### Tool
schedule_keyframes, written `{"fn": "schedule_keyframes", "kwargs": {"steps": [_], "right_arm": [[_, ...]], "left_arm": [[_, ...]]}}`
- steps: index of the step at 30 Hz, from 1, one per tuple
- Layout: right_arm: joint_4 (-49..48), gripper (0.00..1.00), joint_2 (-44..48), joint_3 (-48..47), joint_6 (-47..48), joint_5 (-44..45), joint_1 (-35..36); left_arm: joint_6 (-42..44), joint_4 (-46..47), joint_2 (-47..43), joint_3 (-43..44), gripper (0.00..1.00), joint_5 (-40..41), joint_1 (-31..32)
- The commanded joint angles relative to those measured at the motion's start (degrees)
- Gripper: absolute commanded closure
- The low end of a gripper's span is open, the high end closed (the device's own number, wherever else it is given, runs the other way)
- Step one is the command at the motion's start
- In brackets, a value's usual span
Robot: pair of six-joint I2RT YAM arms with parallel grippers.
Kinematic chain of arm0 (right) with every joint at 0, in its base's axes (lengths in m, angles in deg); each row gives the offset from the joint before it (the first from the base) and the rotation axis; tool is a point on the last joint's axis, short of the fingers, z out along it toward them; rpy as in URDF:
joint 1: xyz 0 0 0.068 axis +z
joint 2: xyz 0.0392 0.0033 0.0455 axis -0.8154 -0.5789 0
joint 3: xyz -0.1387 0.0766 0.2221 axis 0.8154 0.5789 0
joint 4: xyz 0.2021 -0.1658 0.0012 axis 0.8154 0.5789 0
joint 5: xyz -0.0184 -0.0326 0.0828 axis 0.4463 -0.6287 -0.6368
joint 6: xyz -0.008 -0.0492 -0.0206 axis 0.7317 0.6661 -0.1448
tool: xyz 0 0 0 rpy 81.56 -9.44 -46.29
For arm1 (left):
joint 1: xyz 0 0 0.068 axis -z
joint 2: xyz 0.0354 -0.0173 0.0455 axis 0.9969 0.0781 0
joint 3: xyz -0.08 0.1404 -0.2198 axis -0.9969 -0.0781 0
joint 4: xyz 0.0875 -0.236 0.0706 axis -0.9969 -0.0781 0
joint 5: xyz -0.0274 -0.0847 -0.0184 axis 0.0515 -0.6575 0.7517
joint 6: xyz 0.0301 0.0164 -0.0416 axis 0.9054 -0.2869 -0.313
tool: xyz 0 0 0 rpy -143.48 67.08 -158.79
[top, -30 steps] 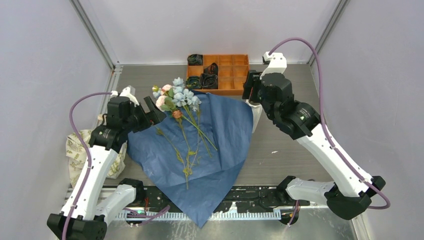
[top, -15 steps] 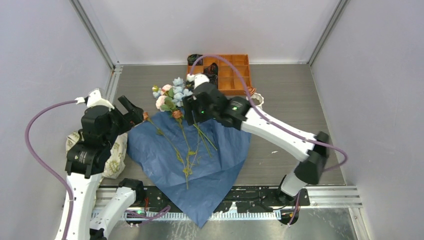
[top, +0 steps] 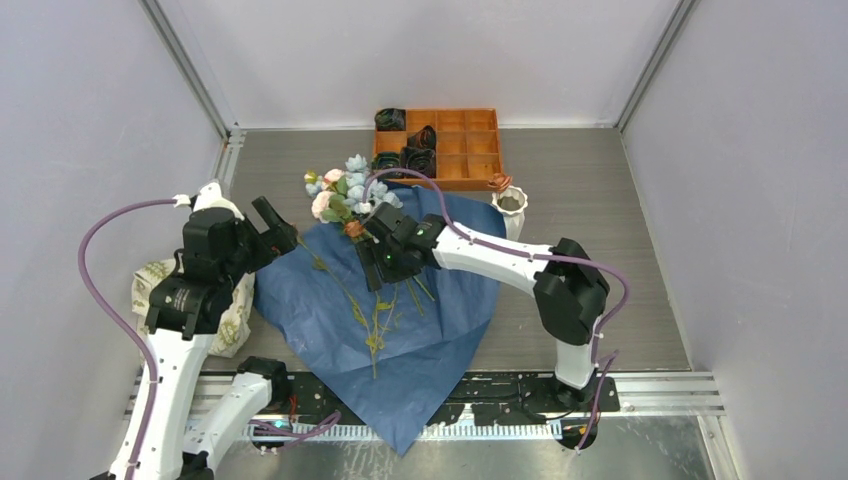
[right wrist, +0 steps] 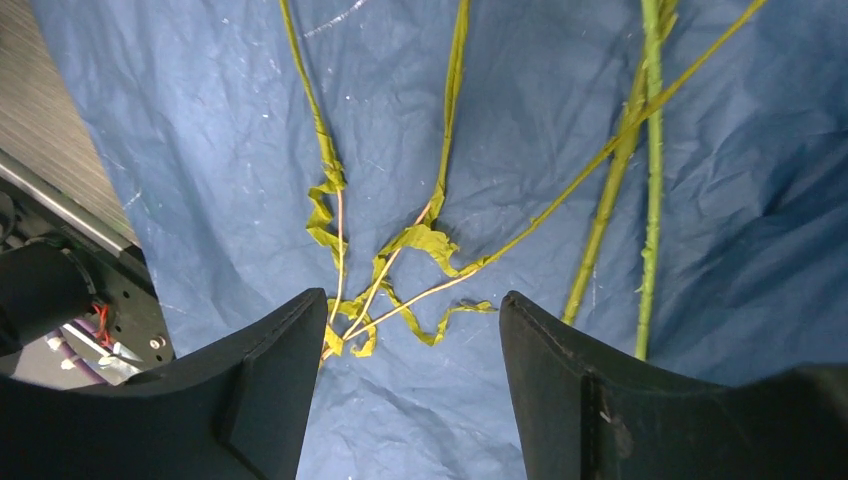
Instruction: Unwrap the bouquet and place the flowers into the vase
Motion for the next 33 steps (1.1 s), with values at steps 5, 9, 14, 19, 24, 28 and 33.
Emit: {"fn": "schedule_keyframes", "kwargs": {"steps": [5,9,14,19,24,28,33], "right_arm": [[-6.1,0.30,-3.3,3.2,-1.4,-1.4,-0.2],[-7.9,0.30,-4.9,4.5,-1.0,-1.3,-0.8],[-10.9,0.30,-6.3,5.3,-1.1,-4.3,-2.9],[-13.0,0.30,-7.5,3.2,-0.6,-7.7,-3.8],[-13.6,0.29,-9.9,-1.0,-1.0,-11.1,-3.8],[-13.2,0.29,-12.1,-3.8,-1.1,-12.5,-3.8],[-12.2,0.29,-13.8,-6.3,-0.7,-12.5,-3.3]], "left_arm": [[0.5,3.3,-0.3,-1.3,0.02,-2.4,0.2],[0.4,3.5,-0.3,-1.7,0.02,-3.0,0.2],[0.2,4.0,-0.4,-2.9,0.02,-4.4,0.2],[-2.2,6.1,-0.6,-9.5,0.03,-8.5,0.2],[-4.9,9.9,-0.6,-18.0,0.03,-12.2,0.2],[-6.1,13.2,-0.1,-23.6,0.04,-13.5,0.2],[-6.6,18.5,1.3,-28.5,0.04,-14.1,0.2]]}}
